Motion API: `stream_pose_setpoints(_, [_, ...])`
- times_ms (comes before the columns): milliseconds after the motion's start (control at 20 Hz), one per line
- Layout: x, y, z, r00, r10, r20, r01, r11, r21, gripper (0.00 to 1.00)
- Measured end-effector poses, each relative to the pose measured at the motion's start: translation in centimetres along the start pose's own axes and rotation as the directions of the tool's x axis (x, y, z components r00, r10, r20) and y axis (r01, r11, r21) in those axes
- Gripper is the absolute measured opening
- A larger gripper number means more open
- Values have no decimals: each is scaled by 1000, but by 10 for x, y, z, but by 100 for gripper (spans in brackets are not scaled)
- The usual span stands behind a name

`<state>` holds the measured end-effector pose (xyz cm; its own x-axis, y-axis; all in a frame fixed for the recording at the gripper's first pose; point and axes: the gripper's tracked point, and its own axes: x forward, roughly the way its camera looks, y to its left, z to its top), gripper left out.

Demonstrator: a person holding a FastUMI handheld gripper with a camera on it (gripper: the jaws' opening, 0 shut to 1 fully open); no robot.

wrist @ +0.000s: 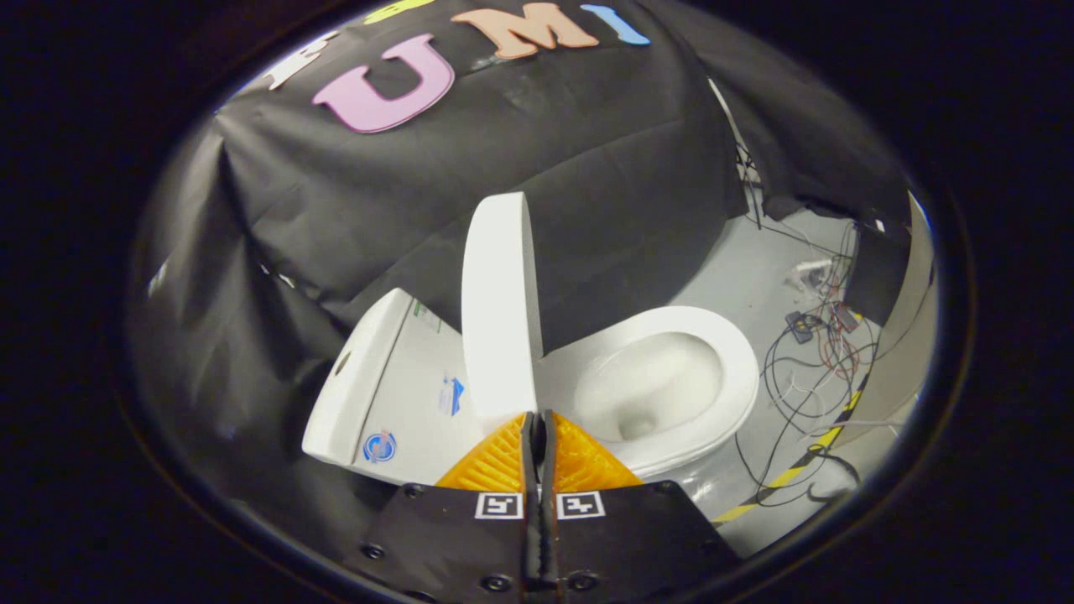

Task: Open the toilet lid.

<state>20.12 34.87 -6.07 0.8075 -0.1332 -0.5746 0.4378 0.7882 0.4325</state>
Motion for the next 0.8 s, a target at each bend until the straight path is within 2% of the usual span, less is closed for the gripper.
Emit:
stream_pose_setpoints(200, [0, 25, -2, 1000, 10, 8, -9, 997, -82, 0])
stream_pose_setpoints(800, [4, 96, -18, 997, 69, 29, -61, 976, -211, 1])
